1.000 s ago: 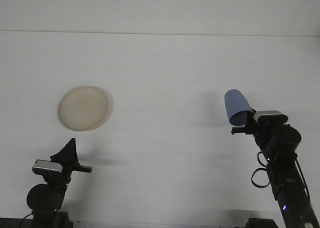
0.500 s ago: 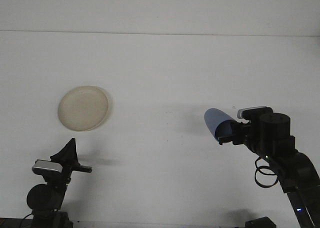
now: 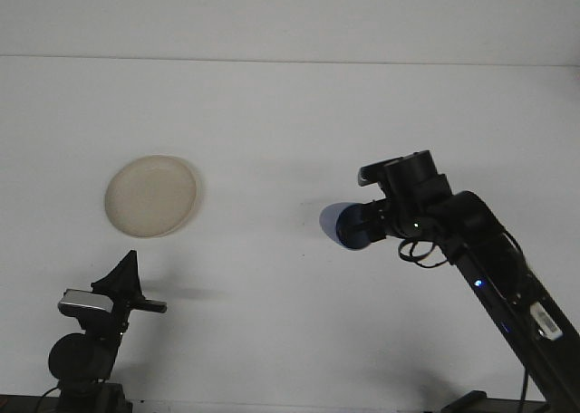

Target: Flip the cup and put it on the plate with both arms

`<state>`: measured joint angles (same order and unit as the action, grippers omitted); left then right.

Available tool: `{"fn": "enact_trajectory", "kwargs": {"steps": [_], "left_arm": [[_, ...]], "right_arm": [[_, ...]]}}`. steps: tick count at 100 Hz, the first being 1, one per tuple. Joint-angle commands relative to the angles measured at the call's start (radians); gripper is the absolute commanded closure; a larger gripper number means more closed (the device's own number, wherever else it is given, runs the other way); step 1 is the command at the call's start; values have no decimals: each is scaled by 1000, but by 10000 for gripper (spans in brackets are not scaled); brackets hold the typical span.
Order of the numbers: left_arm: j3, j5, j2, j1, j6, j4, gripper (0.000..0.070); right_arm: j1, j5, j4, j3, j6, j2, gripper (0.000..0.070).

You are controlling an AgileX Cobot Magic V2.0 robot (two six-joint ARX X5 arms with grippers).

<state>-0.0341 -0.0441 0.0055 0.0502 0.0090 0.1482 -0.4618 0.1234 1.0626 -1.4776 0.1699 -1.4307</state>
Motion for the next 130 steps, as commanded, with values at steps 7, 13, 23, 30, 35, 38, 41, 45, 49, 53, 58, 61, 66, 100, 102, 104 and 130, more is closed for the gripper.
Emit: {"fn": "enact_trajectory", "kwargs": {"steps": [7, 13, 23, 30, 35, 38, 41, 45, 49, 53, 58, 61, 66, 100, 102, 104, 130], "left_arm": [[20, -1, -2, 0, -2, 10, 689], [20, -1, -2, 0, -2, 10, 689], [20, -1, -2, 0, -2, 10, 688], [20, -1, -2, 0, -2, 11, 689], [20, -1, -2, 0, -2, 10, 688], [20, -1, -2, 0, -2, 11, 689], [20, -1, -2, 0, -2, 10, 689], [20, -1, -2, 0, -2, 10, 688], [20, -1, -2, 0, -2, 10, 689], [20, -1, -2, 0, -2, 10, 689], [20, -1, -2, 0, -2, 11, 688], [20, -1, -2, 0, -2, 10, 689], [20, -1, -2, 0, -2, 11, 689], [20, -1, -2, 0, -2, 10, 689], [20, -1, -2, 0, -2, 10, 689], [20, -1, -2, 0, -2, 10, 688], [20, -1, -2, 0, -2, 10, 688]], "right_arm": [[-40, -3, 50, -91, -37, -124, 693], [-56, -20, 92, -130, -50, -177, 692], [-84, -75, 173, -203, -70, -272, 691], [-97, -92, 209, -240, -84, -323, 691], [-106, -98, 222, -259, -92, -356, 691], [-110, -98, 224, -264, -95, -368, 691], [-113, -98, 222, -265, -96, -377, 691], [-119, -98, 217, -265, -96, -392, 690], [-125, -98, 217, -265, -96, -404, 690], [-130, -98, 217, -265, -96, -412, 690], [-138, -98, 216, -265, -96, -423, 690], [-140, -98, 216, -265, -96, -426, 689], [-143, -97, 213, -265, -96, -432, 689], [-154, -94, 180, -264, -95, -438, 687], [-154, -94, 180, -264, -95, -439, 687], [-154, -94, 180, -264, -95, -439, 687], [-155, -87, 180, -263, -96, -439, 686]]}}
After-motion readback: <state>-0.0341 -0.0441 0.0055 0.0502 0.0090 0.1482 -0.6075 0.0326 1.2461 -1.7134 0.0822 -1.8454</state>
